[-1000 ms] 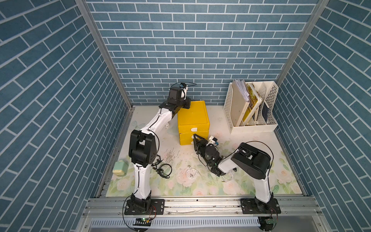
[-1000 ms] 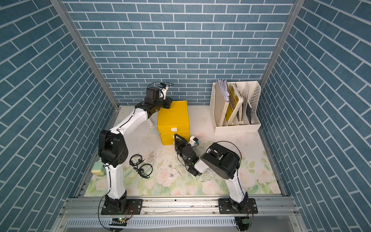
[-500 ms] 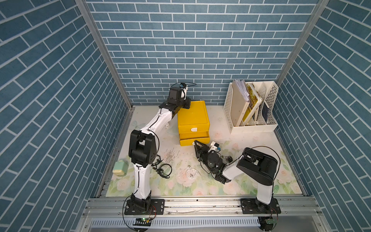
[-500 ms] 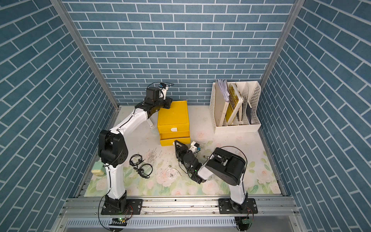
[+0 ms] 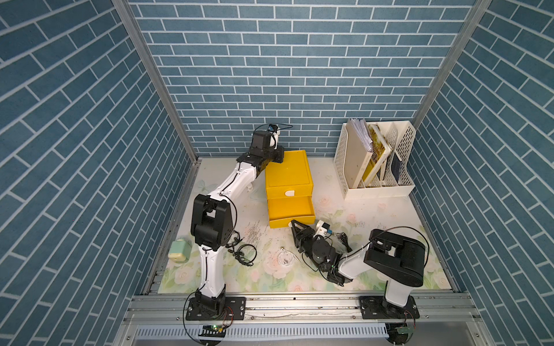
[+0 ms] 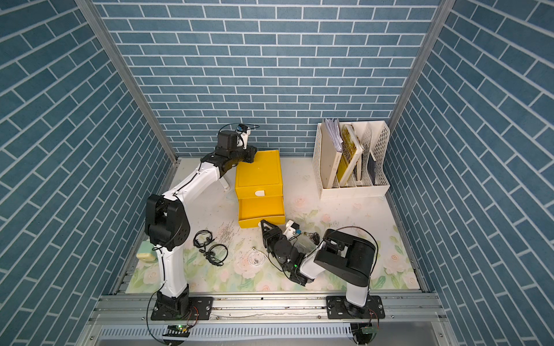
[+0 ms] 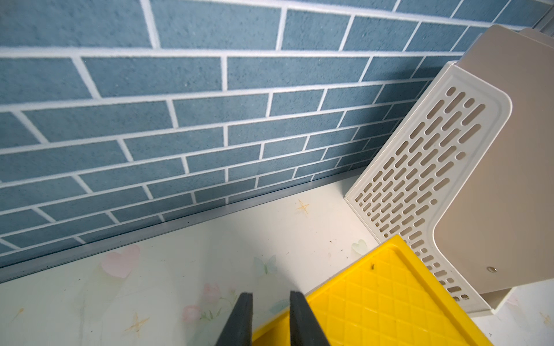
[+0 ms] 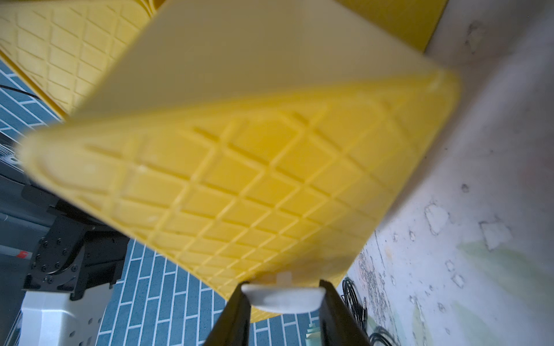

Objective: Place the wired earphones into the drawer by color
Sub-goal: Open the drawer in the storage box.

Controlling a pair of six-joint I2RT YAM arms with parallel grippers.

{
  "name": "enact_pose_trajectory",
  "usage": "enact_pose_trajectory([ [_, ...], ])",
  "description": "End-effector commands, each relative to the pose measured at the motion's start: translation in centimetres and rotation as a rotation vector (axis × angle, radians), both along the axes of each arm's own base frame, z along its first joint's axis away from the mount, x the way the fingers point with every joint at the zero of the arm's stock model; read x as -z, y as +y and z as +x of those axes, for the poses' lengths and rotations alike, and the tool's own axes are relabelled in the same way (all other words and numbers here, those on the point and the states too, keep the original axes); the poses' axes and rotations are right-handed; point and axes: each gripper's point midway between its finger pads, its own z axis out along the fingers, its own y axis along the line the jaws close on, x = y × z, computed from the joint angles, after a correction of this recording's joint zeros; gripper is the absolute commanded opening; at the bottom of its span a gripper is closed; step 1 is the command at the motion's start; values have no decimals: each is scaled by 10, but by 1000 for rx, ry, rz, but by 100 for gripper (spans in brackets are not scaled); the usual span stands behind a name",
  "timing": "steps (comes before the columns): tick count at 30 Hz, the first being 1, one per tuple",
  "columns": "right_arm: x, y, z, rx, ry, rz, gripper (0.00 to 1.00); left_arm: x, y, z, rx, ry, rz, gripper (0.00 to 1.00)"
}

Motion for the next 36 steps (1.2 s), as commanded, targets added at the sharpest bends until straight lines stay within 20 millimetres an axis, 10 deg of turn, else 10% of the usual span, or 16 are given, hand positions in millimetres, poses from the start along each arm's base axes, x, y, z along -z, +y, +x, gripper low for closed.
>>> enact_pose_trajectory([
  [1,11,-2,-10,-11,31,-35,24,96,20,-33,-28,315,108,27],
  [14,14,2,-17,-29,42,-31,36,90,20,-36,-30,309,102,29],
  [26,14,-8,-19,-21,43,-61,67,69,17,-36,-35,283,49,61],
  [36,17,-39,-32,-38,57,-158,73,-13,34,-39,-72,171,-43,83],
])
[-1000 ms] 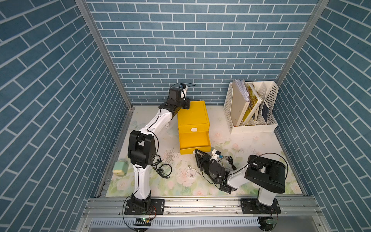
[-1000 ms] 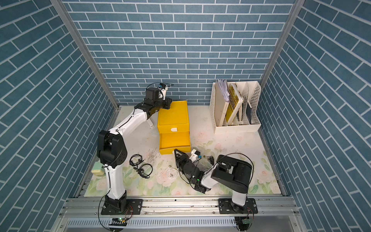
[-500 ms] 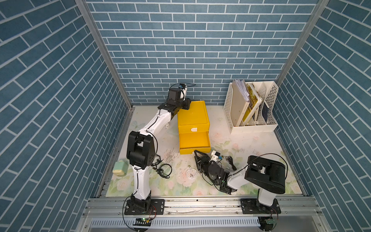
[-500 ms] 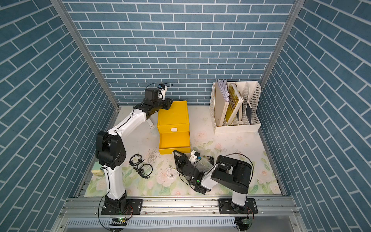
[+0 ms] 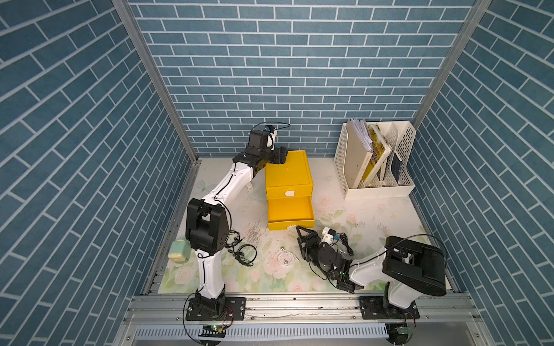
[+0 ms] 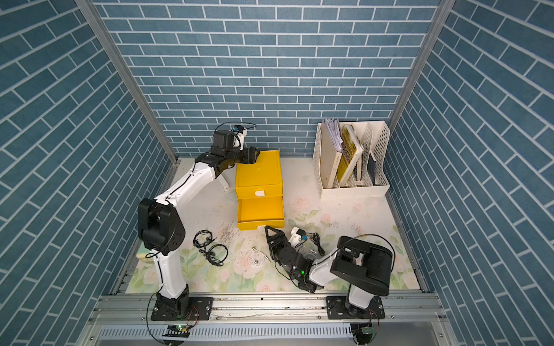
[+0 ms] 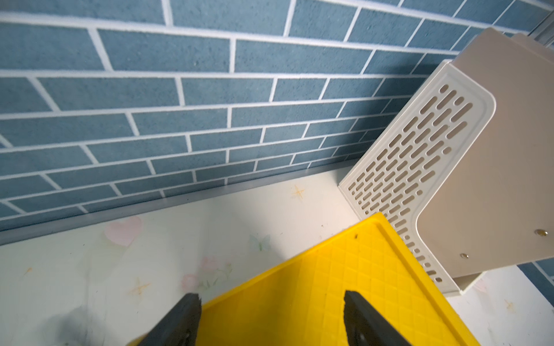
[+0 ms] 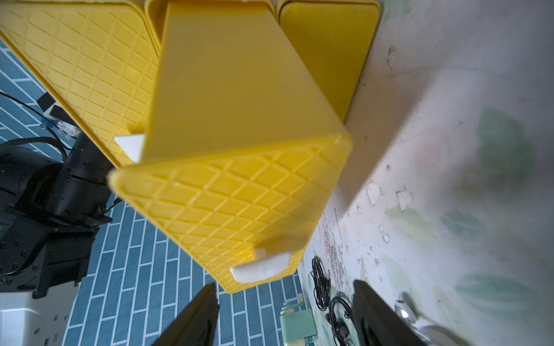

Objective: Place the wired earphones into the drawer by color
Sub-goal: Open the drawer in the storage box.

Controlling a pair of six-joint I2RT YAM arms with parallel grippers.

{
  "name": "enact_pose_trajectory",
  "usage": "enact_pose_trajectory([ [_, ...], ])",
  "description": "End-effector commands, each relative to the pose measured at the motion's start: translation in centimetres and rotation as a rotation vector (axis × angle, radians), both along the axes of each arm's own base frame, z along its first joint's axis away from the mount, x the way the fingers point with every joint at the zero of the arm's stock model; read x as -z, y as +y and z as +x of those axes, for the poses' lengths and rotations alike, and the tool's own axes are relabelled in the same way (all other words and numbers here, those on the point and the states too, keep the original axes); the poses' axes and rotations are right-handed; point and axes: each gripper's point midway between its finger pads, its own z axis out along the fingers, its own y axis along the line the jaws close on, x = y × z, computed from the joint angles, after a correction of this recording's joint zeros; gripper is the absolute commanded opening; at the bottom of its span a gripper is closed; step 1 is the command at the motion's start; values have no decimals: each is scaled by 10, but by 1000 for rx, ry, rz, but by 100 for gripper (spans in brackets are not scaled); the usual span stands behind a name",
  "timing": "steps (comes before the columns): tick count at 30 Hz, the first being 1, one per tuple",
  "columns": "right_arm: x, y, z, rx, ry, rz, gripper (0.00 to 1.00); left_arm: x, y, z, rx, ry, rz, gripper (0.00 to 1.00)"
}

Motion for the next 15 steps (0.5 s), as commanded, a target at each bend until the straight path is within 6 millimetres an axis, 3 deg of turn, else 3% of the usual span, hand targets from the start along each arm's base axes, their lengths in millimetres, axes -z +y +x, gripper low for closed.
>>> enact_pose_trajectory([
  [1,7,-15,-7,-9,13,-84,74,-12,21,-15,-39,64,-23,84],
  [9,1,-48,-22,-57,0,-246,76,-98,45,-45,-65,-50,-91,88],
  [15,-10,-95,-30,-28,-15,-382,76,-155,62,-95,-70,-125,-137,95],
])
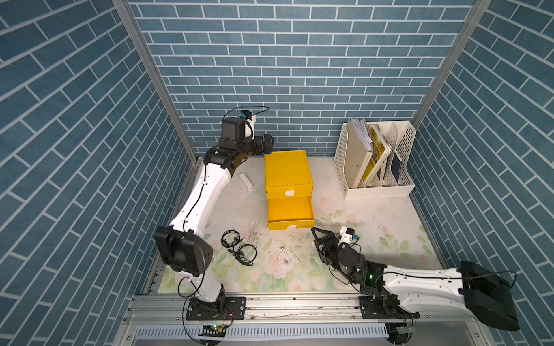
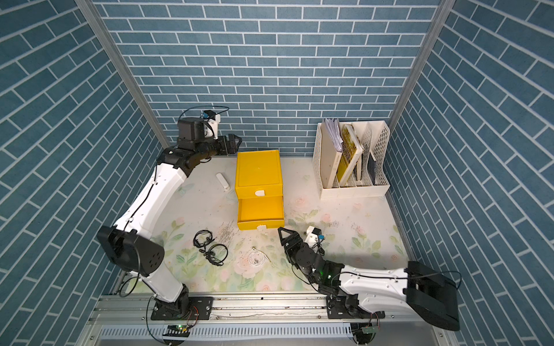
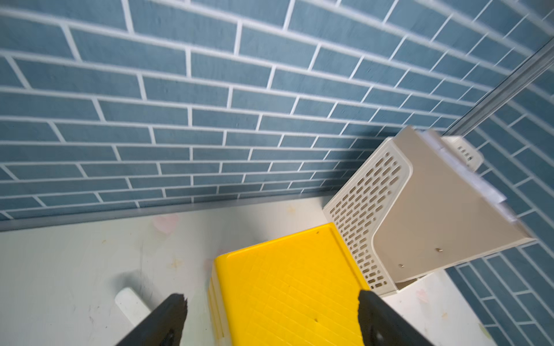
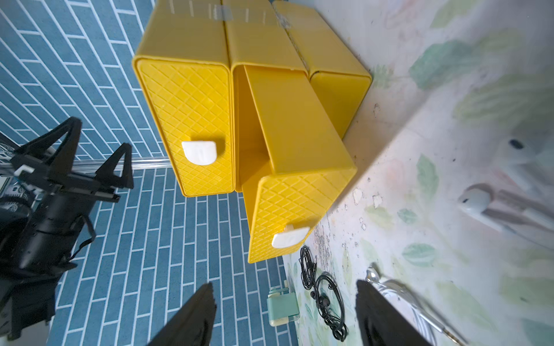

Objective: Place the wired earphones into the drawer by color
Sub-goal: Open the drawer in the storage box, then pick up the wired earphones from the center of the board.

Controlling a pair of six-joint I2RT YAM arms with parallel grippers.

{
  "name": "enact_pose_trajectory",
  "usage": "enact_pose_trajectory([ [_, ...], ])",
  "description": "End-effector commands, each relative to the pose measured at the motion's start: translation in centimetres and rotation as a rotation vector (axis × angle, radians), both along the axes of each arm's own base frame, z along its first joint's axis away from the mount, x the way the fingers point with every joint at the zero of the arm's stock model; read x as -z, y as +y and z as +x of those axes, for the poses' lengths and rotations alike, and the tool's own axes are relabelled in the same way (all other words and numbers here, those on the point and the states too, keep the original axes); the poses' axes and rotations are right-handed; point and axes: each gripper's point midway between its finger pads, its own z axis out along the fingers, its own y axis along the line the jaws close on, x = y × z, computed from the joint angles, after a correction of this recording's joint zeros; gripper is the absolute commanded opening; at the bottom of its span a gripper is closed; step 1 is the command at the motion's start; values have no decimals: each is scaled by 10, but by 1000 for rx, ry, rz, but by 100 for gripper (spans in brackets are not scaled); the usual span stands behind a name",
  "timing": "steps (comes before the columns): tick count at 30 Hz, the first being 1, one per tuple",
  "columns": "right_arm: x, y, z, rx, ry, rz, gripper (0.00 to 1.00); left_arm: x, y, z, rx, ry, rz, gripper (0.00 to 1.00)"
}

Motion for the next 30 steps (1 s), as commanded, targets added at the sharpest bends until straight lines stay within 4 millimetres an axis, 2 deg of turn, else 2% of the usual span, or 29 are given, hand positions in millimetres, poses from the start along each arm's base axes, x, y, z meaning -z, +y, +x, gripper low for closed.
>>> enact_pose_trajectory([
  [1,30,-42,-8,17,11,-266,76,-30,9,-38,10,-22,-35,95],
  [4,14,-67,-10,29,-40,-333,76,-39,14,-79,34,-25,-60,95],
  [7,-4,-92,-12,32,-80,-442,75,-31,20,-122,47,-5,-89,96],
  [11,-31,-111,-14,-9,-130,-587,75,10,26,-167,44,101,-140,96],
  [14,-45,-112,-12,-80,-145,-709,74,38,28,-190,23,178,-165,95],
  [17,-52,-95,-5,-209,-146,-818,74,65,28,-205,-18,241,-176,95],
  [22,-62,-72,11,-335,-157,-935,74,115,24,-218,-123,359,-167,93],
  [24,-66,-71,21,-347,-155,-965,74,130,28,-219,-174,394,-180,91],
  [26,-66,-75,32,-361,-134,-978,73,137,35,-221,-227,397,-211,91],
  [30,-52,-93,45,-382,-67,-982,73,152,40,-226,-264,413,-243,90],
])
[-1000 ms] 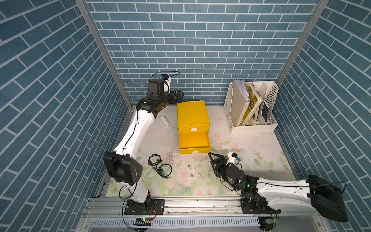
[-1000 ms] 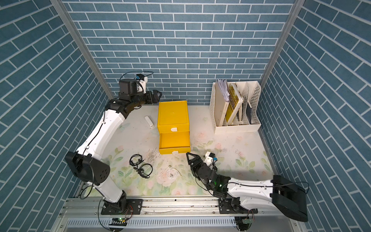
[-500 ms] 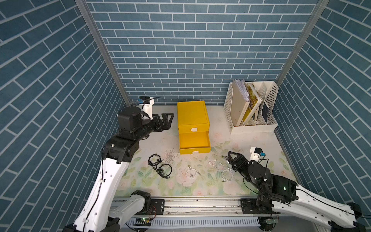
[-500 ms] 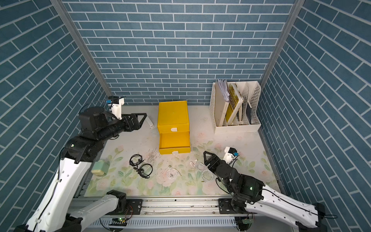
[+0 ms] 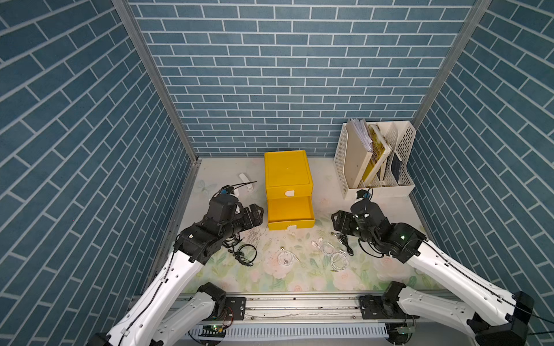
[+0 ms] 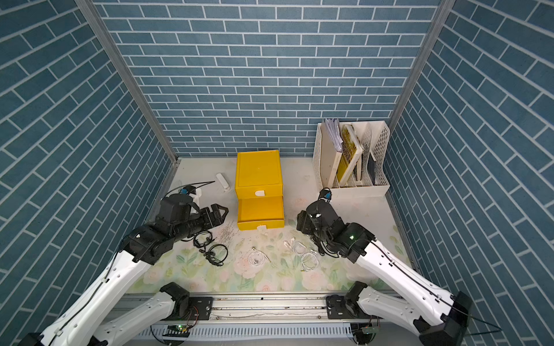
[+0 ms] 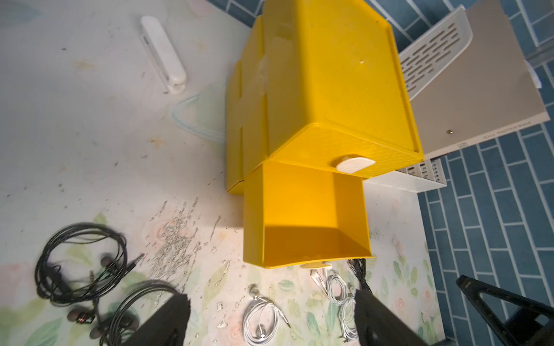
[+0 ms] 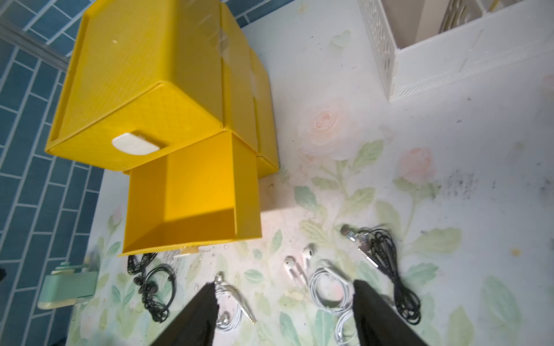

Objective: Place the wired earphones into the drawer by color
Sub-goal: Pick up the wired earphones from the center of the board.

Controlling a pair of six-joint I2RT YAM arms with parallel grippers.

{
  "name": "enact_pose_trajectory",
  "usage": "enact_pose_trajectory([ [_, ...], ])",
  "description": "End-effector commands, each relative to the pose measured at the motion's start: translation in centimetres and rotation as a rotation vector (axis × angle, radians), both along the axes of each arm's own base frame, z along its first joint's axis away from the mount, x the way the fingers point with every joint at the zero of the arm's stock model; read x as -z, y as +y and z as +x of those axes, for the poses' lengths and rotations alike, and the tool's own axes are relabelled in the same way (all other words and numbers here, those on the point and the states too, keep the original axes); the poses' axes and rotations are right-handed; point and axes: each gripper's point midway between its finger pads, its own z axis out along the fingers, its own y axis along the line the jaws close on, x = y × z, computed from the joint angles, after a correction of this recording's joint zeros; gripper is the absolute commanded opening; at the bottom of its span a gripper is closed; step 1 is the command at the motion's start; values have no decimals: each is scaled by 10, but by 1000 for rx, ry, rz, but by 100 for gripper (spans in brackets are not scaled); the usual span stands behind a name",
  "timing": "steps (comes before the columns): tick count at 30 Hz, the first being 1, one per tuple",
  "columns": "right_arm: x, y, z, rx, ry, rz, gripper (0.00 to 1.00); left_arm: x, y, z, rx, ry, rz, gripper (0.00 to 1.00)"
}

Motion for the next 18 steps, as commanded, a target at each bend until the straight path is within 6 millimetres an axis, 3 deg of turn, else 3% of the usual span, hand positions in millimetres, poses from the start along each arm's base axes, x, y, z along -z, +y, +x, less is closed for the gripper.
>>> enact_pose_trajectory([
  [1,16,-13,-4,-89,73,-67,73,8,8,1,-83,14,-29,89],
  [5,39,-27,3,-88,144,-121,72,46,4,-4,-81,87,-40,89],
  [8,58,-27,2,-115,196,-166,70,59,-1,-7,-77,106,-81,88],
  [14,109,-39,-8,-112,307,-260,67,54,-1,-6,-79,81,-100,87],
  [18,128,-43,-15,-110,347,-285,62,48,-5,-3,-64,65,-110,86],
])
